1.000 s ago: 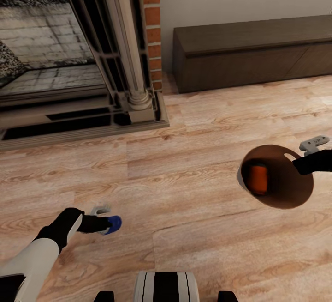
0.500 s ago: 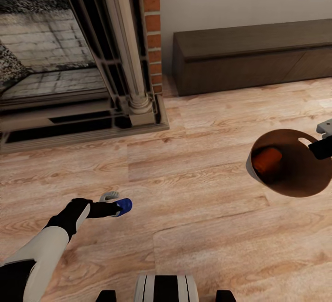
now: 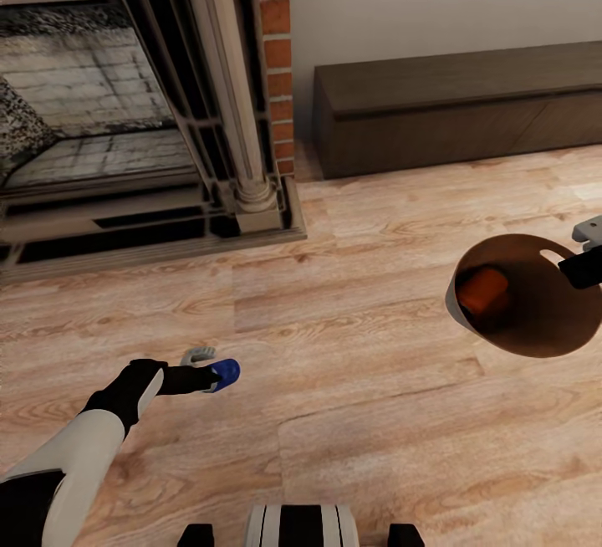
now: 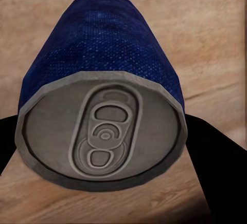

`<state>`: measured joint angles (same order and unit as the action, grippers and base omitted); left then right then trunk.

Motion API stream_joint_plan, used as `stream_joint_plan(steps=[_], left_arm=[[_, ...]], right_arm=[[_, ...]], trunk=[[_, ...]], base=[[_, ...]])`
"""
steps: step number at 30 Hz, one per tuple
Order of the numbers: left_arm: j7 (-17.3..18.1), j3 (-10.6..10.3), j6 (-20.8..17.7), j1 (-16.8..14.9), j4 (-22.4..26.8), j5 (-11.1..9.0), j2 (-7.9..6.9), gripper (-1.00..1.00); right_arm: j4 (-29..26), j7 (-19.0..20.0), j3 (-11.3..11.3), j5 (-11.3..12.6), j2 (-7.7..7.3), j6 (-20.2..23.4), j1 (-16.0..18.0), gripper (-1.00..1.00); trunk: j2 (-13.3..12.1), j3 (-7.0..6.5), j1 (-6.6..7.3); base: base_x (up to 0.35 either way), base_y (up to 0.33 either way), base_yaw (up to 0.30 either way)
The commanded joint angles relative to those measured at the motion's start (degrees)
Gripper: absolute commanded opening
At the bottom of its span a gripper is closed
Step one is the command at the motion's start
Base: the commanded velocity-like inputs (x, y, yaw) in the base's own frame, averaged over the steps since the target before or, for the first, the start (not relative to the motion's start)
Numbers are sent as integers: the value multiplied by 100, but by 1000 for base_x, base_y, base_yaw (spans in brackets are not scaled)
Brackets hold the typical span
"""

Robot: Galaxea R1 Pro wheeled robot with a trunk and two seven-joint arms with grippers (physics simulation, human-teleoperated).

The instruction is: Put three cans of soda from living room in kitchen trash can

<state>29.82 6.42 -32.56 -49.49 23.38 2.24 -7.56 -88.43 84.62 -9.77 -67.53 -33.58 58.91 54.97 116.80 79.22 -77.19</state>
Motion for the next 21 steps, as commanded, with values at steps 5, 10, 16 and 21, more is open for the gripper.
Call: stream_joint_plan(steps=[5, 10, 16, 21], left_arm=[[184, 7, -57, 0, 8, 6, -14, -100], [563, 2, -441, -30, 104, 35, -119, -100], [1749, -7, -1707, -87, 1193, 46, -721, -100], [2536, -23, -2611, -97, 2371, 48, -956, -100]], right_arm=[[1, 62, 43, -3, 32, 39, -5, -100], [3, 72, 56, -6, 96, 41, -11, -100], [276, 395, 65, 1, 122, 48, -6, -100], [548, 538, 38, 41, 194, 58, -8, -100]], trunk=[[-202, -90, 110], [-402, -180, 220], [-643, -288, 352], [-844, -378, 462]], base=[[0, 0, 0], [0, 0, 0], [0, 0, 0], [0, 0, 0]])
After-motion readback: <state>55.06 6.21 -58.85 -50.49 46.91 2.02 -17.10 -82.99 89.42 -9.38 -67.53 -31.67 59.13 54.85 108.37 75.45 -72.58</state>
